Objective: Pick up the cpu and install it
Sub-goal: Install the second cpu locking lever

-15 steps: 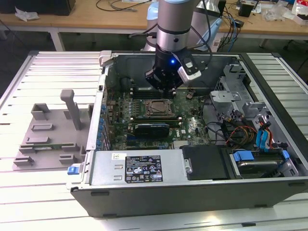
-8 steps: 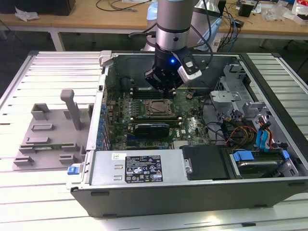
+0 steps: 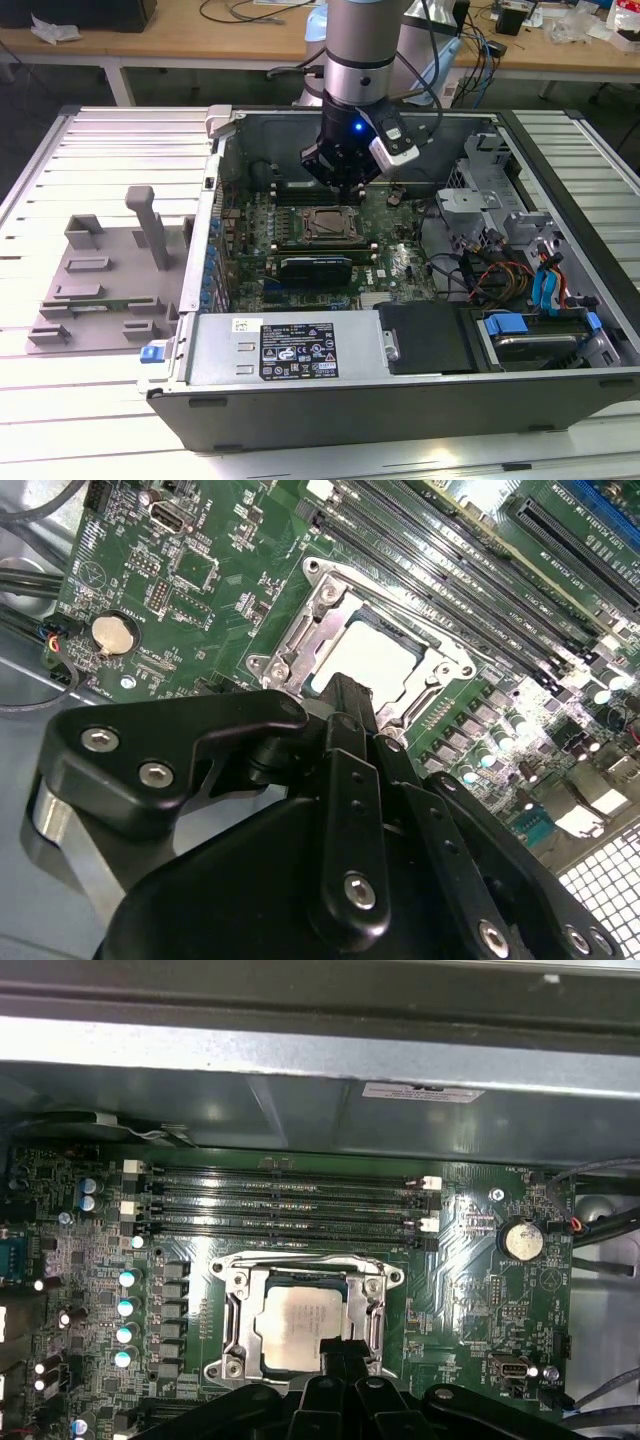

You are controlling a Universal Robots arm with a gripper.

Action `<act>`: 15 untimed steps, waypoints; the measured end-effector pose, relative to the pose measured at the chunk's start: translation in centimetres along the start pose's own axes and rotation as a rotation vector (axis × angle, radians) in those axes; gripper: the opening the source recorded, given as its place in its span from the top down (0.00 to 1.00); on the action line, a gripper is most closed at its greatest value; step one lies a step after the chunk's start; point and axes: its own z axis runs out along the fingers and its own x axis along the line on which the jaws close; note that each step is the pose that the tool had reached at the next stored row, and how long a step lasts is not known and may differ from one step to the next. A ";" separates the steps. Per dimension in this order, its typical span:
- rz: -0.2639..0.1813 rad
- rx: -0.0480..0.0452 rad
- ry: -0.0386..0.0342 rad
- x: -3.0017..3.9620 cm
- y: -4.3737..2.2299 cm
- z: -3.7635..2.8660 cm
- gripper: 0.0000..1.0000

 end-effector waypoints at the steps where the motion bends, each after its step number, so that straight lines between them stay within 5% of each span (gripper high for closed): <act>1: 0.000 -0.0001 0.0000 0.00 -0.01 0.00 0.89; 10: 0.000 -0.0048 -0.0002 0.07 -1.78 -0.02 0.89; 15: 0.000 -0.0155 -0.0006 0.12 -2.88 -0.04 0.89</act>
